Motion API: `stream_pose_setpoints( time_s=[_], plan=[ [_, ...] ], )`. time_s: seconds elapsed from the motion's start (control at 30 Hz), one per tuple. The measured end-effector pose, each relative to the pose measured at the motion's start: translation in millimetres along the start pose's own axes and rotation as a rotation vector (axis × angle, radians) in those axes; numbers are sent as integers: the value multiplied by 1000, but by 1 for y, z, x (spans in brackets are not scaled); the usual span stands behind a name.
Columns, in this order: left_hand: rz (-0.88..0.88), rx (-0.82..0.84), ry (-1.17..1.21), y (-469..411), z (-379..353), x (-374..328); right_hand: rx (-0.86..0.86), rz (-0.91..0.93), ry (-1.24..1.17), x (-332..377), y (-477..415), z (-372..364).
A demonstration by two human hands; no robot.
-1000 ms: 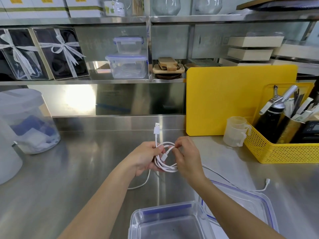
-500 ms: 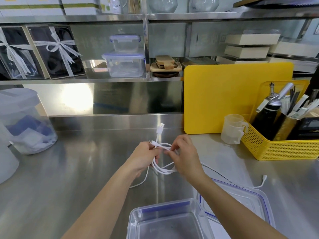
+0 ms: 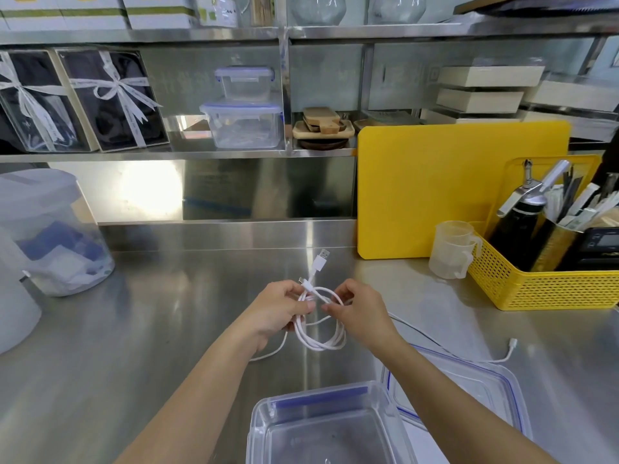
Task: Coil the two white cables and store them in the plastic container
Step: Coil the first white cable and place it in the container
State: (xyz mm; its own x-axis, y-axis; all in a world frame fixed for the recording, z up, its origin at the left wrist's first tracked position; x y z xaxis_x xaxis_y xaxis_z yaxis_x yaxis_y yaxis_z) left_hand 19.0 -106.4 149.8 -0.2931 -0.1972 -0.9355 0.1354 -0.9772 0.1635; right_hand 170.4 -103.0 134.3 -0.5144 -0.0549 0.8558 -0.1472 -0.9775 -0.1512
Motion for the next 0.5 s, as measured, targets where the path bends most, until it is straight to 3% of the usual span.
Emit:
stream_pose_setpoints(
  time_s=[0.2, 0.5],
  plan=[
    [139, 40, 60, 10, 8, 14, 68, 1, 29, -3, 10, -3],
    [246, 118, -29, 41, 16, 38, 353, 9, 75, -13, 36, -4]
  ],
)
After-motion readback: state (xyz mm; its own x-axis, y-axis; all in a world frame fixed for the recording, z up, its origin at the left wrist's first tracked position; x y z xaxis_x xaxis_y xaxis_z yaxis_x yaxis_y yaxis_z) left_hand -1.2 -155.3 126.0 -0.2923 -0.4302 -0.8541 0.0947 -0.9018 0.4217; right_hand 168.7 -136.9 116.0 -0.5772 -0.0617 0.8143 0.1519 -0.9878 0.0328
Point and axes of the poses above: each hand's wrist, its own y-axis away from the middle knuckle, its own z-axis out of the back of the hand, x = y × z, the point moved 1 cm from there along -y, towards the middle knuckle, and after that the axes turned 13 degrees about -x, right-handed, at the moved point
